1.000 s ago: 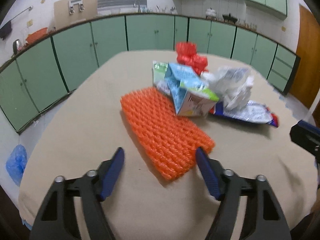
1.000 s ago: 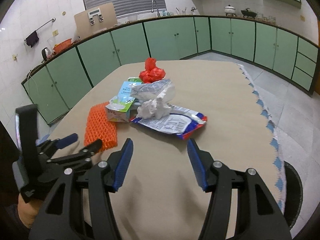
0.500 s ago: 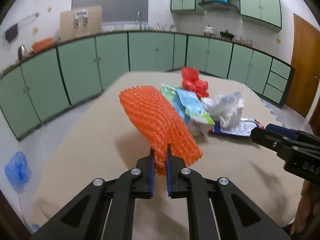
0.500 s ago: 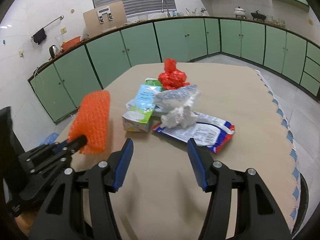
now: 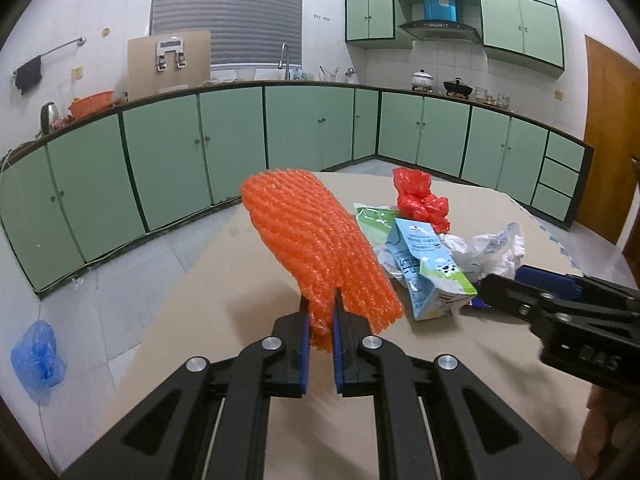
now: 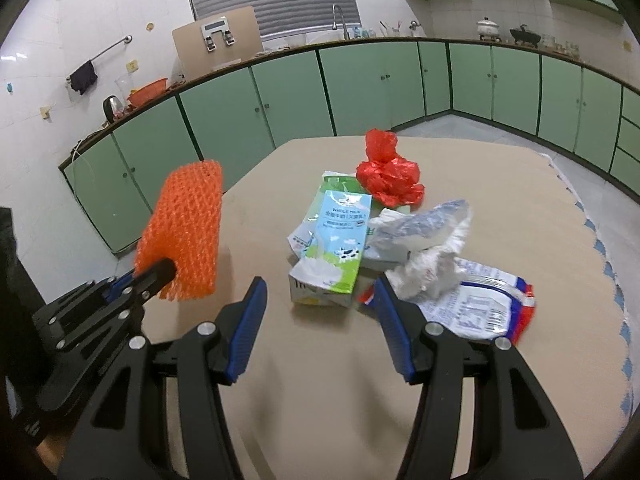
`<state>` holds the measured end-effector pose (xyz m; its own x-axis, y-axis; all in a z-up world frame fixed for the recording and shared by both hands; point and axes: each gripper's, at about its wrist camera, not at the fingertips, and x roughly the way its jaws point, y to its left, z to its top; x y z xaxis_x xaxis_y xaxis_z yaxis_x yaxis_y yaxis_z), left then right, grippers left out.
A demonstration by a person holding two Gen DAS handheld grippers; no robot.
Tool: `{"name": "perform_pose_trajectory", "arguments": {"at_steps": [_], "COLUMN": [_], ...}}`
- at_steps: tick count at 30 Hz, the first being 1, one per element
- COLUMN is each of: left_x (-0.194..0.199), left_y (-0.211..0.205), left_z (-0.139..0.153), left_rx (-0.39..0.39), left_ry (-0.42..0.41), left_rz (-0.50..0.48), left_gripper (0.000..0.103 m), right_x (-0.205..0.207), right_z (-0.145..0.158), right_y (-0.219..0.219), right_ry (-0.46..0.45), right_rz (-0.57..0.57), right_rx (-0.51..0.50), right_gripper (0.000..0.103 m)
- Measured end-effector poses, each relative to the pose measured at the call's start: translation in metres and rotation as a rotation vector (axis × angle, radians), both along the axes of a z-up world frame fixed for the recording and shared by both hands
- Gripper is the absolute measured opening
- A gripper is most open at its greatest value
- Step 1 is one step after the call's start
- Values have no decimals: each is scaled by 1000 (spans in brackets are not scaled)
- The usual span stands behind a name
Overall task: Collect trash
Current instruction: 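Grasp the white-and-green milk carton with the right tool while the left tool holds the sleeve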
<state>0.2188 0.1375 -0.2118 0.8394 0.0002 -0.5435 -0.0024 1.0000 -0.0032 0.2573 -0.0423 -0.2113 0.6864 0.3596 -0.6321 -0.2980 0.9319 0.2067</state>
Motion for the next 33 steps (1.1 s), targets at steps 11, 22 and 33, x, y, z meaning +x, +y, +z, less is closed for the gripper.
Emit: {"name": "perform_pose_trajectory", "arguments": {"at_steps": [11,22,33], "left_x": [13,10,-14], "left_y": [22,22,6], "left_z": [-2,-7,15], "left_rx": [-26,-45,-40], "left_ry": [-17,-4,-30], "left_rz": [-15,-38,-58], "left_gripper": [9,9,9], "right_x": [26,28,-4], "right_z": [-25,-28,4], "right_y": [21,21,-2], "right_ry": [46,57,12], "right_rz": [-79,-75,-82], "right_rx": [-39,-28,26], "right_gripper": [54,44,44]}}
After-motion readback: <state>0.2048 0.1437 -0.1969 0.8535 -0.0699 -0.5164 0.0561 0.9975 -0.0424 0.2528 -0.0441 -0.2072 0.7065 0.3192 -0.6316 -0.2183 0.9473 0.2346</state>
